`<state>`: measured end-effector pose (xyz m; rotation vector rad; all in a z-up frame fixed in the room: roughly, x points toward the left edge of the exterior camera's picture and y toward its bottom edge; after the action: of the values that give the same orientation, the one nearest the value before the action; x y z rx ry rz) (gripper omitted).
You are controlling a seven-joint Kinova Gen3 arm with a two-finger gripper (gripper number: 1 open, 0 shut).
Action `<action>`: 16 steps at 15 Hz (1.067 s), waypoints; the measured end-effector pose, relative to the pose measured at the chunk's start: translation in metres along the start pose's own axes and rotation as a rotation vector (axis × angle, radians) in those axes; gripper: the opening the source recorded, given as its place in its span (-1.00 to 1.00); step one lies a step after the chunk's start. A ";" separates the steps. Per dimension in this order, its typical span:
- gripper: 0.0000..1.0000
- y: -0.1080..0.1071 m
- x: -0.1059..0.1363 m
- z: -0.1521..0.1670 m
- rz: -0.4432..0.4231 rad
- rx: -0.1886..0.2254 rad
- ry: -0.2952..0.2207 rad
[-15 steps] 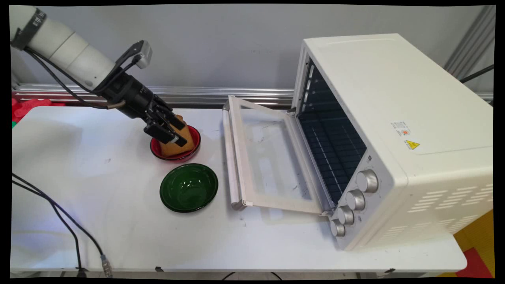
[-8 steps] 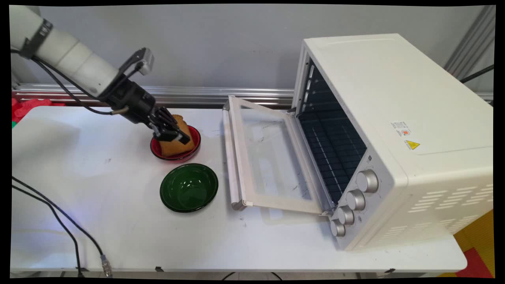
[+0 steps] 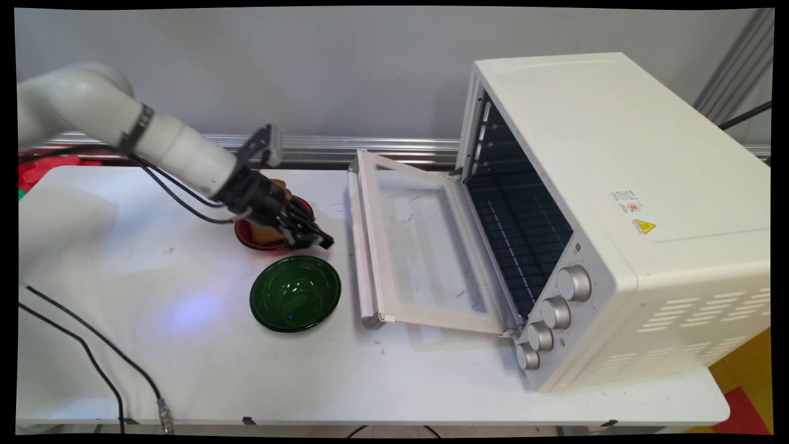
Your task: Close the oven
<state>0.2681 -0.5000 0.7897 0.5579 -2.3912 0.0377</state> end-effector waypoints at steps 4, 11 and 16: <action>-1.00 -0.004 -0.002 0.045 0.024 -0.002 0.050; -1.00 -0.005 0.018 0.053 0.050 -0.014 0.156; -1.00 -0.009 0.058 0.033 0.073 -0.017 0.267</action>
<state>0.2122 -0.5365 0.7991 0.4281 -2.1487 0.1168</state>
